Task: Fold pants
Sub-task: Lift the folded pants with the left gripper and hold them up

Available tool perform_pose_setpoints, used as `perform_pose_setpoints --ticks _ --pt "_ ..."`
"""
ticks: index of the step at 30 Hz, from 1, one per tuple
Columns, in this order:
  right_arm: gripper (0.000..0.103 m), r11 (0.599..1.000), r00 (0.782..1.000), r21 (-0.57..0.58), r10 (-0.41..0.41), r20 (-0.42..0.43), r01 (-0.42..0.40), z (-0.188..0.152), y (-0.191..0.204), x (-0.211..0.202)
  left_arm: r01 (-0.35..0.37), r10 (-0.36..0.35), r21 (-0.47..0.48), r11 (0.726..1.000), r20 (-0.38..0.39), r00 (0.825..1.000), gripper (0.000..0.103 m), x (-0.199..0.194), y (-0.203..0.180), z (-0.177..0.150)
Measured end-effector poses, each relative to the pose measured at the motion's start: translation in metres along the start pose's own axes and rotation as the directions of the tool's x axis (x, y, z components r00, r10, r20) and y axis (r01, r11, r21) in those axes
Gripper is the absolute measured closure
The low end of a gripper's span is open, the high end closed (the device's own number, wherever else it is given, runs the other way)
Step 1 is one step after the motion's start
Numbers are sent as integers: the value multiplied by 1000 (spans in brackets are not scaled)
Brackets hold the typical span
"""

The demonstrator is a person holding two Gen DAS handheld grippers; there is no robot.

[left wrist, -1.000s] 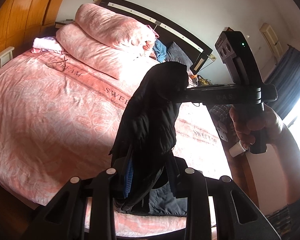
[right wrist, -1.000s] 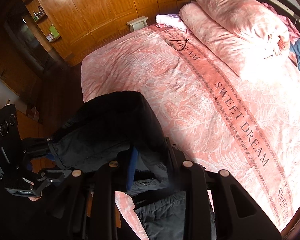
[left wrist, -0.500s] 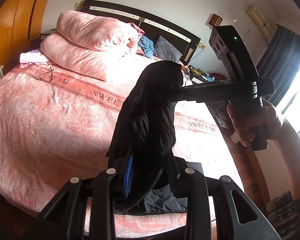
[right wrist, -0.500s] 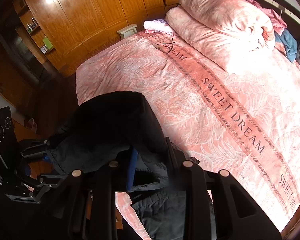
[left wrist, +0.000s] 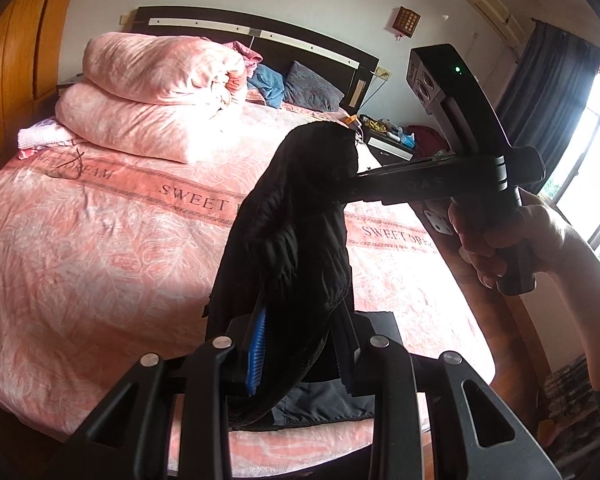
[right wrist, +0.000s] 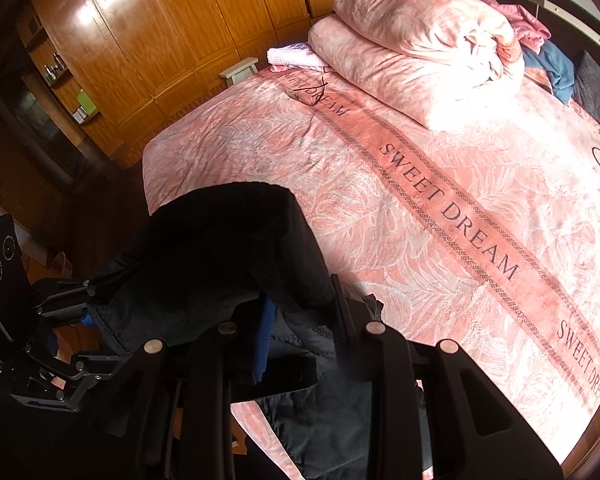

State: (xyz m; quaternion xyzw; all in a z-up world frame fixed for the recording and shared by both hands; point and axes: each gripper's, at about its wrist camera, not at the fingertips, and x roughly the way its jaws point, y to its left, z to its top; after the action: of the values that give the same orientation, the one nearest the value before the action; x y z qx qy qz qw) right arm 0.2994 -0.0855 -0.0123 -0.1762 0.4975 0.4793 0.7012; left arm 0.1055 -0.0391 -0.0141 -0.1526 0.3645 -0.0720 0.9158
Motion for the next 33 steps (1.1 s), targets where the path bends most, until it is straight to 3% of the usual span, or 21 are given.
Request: perform_pose_setpoints --ticks 33 --pt "78 995 1000 95 -25 12 24 -75 -56 -18 51 -33 177 983 -104 994 74 54 -78 -23"
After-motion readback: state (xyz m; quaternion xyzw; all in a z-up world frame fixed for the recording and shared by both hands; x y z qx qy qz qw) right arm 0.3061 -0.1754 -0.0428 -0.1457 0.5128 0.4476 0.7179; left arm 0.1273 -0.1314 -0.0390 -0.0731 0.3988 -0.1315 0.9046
